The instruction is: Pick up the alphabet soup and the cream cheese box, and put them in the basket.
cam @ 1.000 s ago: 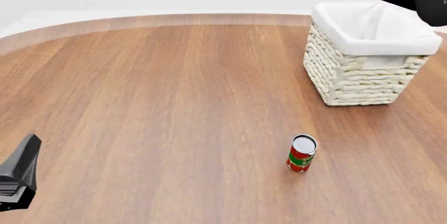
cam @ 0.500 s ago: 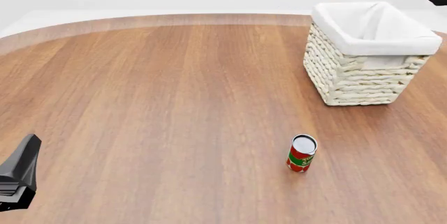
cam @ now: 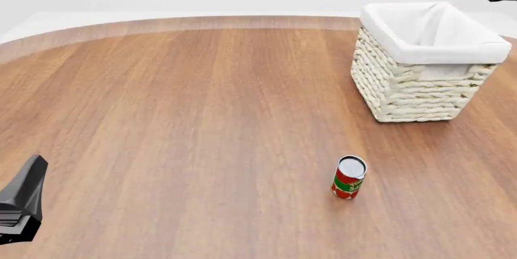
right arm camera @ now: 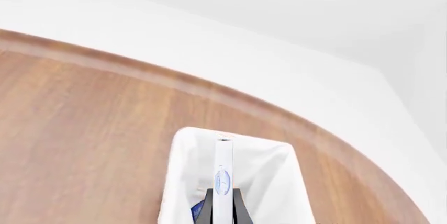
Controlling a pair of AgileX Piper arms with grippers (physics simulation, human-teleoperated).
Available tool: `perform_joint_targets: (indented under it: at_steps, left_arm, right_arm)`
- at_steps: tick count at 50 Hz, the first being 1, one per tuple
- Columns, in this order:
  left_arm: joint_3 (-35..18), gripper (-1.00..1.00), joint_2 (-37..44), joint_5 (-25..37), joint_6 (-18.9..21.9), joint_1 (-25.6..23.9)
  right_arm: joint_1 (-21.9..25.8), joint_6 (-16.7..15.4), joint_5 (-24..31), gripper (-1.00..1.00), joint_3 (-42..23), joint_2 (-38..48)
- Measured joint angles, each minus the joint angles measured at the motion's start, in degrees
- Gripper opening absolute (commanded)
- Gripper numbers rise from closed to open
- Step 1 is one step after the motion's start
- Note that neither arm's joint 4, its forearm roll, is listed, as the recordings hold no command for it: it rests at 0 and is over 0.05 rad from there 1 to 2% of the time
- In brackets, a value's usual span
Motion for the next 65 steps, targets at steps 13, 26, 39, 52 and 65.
perform_joint_targets:
  at_steps: [13,26,39,52,65]
  left_arm:
    - [0.00,1.00,0.00,0.00,0.00,0.00]
    - [0.00,1.00,0.00,0.00,0.00,0.00]
    - [0.00,1.00,0.00,0.00,0.00,0.00]
    - [0.00,1.00,0.00,0.00,0.00,0.00]
    - [0.00,1.00,0.00,0.00,0.00,0.00]
  right_arm:
    - [-1.66,-0.39,0.66,-1.00,-2.40,4.29]
    - [-3.04,-1.31,0.75,-1.00,-3.56,8.53]
    - [-4.04,-2.11,0.67,-1.00,-4.08,11.76]
    - [-4.40,-2.79,0.95,-1.00,-5.33,14.66]
    - [-4.92,-3.54,1.03,-1.00,-5.85,16.54]
